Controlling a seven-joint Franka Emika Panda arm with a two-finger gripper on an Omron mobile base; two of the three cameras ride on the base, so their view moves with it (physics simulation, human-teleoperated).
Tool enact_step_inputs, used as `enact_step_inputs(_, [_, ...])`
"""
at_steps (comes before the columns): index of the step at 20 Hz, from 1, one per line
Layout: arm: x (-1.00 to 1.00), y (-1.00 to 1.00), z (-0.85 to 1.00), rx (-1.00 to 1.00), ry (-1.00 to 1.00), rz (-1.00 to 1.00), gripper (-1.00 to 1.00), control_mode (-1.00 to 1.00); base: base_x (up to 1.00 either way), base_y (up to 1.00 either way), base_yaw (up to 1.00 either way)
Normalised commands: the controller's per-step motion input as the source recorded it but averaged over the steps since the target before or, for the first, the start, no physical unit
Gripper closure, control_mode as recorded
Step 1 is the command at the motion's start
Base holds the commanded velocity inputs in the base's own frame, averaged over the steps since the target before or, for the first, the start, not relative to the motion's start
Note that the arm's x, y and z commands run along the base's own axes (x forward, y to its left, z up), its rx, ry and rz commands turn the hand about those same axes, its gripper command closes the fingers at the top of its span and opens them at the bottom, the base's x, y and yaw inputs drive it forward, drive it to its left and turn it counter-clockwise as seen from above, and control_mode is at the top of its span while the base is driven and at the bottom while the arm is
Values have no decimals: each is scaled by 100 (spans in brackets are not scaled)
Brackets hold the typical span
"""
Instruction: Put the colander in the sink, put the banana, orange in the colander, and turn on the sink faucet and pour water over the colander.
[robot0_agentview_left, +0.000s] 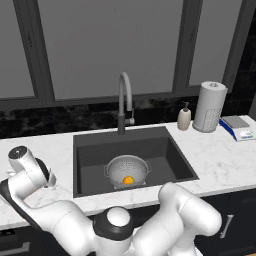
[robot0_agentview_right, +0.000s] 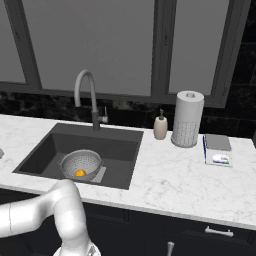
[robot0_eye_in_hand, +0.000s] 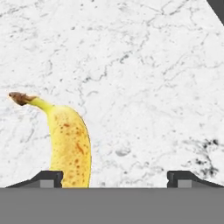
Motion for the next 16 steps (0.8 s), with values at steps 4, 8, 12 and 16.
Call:
enact_step_inputs(4, [31, 26, 0, 13, 0, 0, -100, -100, 0, 0, 0])
enact_step_inputs(8, [24, 31, -3, 13, 5, 0, -100, -100, 0, 0, 0])
enact_step_inputs(12, [18, 43, -7, 5, 16, 0, -100, -100, 0, 0, 0])
enact_step_inputs(16, [15, 47, -7, 0, 24, 0, -100, -100, 0, 0, 0])
